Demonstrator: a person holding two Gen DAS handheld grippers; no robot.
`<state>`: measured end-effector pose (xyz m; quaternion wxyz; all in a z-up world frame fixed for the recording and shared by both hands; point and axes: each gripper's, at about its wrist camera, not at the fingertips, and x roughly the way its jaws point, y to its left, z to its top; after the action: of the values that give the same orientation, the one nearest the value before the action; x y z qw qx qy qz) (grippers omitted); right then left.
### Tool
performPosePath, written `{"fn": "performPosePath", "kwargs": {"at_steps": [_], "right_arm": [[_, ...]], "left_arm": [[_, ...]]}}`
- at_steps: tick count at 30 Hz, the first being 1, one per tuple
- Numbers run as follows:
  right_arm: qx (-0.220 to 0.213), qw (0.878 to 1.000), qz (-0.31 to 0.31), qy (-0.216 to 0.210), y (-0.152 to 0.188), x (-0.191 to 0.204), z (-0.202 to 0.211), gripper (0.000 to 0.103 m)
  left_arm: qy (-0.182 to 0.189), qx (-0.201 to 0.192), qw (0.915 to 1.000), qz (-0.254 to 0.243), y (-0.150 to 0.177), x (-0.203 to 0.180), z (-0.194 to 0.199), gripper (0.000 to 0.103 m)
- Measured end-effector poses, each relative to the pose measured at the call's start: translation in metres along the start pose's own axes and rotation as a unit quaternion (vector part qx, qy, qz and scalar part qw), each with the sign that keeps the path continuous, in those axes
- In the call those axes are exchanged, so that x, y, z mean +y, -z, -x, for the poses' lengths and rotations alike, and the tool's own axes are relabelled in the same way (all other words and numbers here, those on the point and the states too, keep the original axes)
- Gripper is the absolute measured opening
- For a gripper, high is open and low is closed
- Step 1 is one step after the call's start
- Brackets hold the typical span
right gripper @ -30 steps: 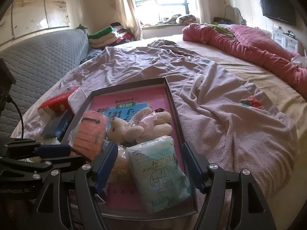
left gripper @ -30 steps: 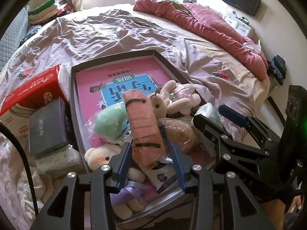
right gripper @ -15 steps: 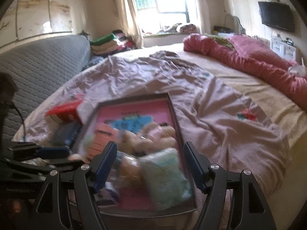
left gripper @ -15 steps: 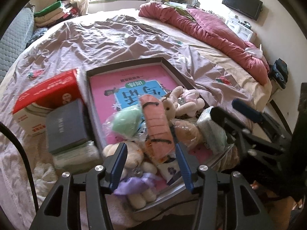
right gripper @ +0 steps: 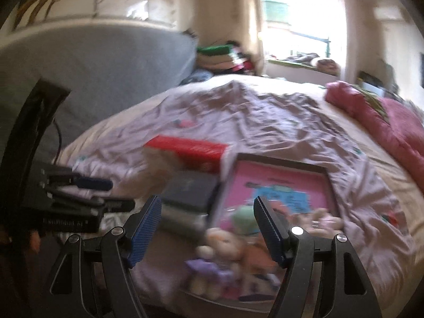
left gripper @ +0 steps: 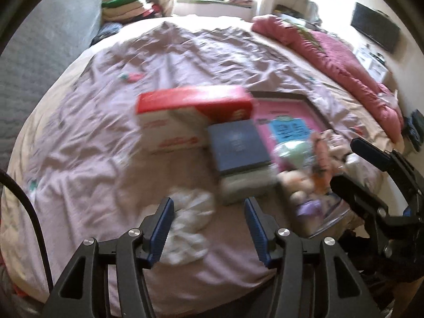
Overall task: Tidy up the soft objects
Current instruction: 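Reach the left tool to the white scrunchie while the right tool approaches the white pack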
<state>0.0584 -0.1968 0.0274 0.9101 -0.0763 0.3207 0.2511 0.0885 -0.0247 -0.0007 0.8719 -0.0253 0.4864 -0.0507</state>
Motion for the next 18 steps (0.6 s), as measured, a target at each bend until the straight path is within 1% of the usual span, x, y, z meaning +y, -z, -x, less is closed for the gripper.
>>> {"fn": "performPosePath", "kwargs": {"at_steps": [4,7,9,15,17,18], "right_arm": [[0.031,0.999,0.041,-0.018,0.001,0.027,-0.026,0.074],[0.051,0.996,0.066,-0.017,0.002,0.038,-0.045,0.074],[0.069,0.995,0.071,-0.013,0.002,0.041,-0.058,0.074],[0.105,0.993,0.054,0.007,0.006,0.029,-0.088,0.074],[0.121,0.991,0.047,0.027,0.008,0.027,-0.099,0.074],[0.122,0.991,0.044,0.029,0.009,0.028,-0.101,0.074]], "left_arm": [[-0.006,0.017,0.9996,0.022,0.010,0.030,-0.009,0.055],[-0.006,0.030,0.9991,0.029,0.018,0.043,-0.019,0.055],[-0.002,0.038,0.9987,0.034,0.021,0.049,-0.026,0.055],[0.022,0.046,0.9980,0.037,0.025,0.052,-0.040,0.055],[0.028,0.048,0.9980,0.031,0.027,0.049,-0.043,0.055],[0.028,0.048,0.9981,0.027,0.027,0.047,-0.044,0.055]]}}
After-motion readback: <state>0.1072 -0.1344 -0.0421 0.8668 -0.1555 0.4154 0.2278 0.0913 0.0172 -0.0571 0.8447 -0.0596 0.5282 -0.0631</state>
